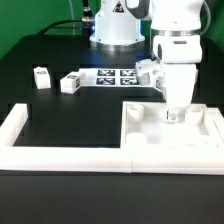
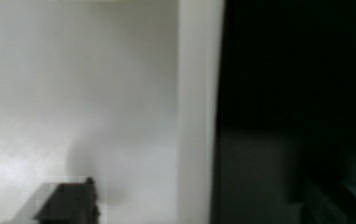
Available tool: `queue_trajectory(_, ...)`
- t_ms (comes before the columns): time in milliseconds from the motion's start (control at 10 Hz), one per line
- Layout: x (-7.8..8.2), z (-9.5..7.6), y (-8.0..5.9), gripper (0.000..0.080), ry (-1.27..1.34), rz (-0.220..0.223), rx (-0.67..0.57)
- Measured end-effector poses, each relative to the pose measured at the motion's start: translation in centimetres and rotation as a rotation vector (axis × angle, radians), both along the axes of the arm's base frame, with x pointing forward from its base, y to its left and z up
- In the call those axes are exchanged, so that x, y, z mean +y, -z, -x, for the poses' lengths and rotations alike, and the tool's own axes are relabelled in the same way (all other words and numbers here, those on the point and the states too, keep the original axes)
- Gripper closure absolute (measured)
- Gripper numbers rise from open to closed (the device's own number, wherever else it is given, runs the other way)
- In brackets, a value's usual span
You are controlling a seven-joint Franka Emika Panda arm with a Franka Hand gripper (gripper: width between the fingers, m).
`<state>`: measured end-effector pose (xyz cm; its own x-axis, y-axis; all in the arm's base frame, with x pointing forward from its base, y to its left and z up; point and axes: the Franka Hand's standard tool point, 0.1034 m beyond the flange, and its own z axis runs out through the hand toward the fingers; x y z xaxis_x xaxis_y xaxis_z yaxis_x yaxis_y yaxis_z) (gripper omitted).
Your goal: Assemble square table
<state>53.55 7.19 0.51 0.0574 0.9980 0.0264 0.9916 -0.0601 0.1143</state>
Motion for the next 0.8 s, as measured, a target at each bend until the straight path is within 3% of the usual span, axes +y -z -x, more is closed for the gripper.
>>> queue_trajectory(300,0.0,0.02,0.03,0.0153,0.0,0.0,0.001)
queue_trajectory(700,-0.14,0.03,-0.03,0.0151,0.002,0.001,0.001)
queue_trajectory(800,-0.44,0.62,-0.94,0.0151,0.032,0.009,0.016)
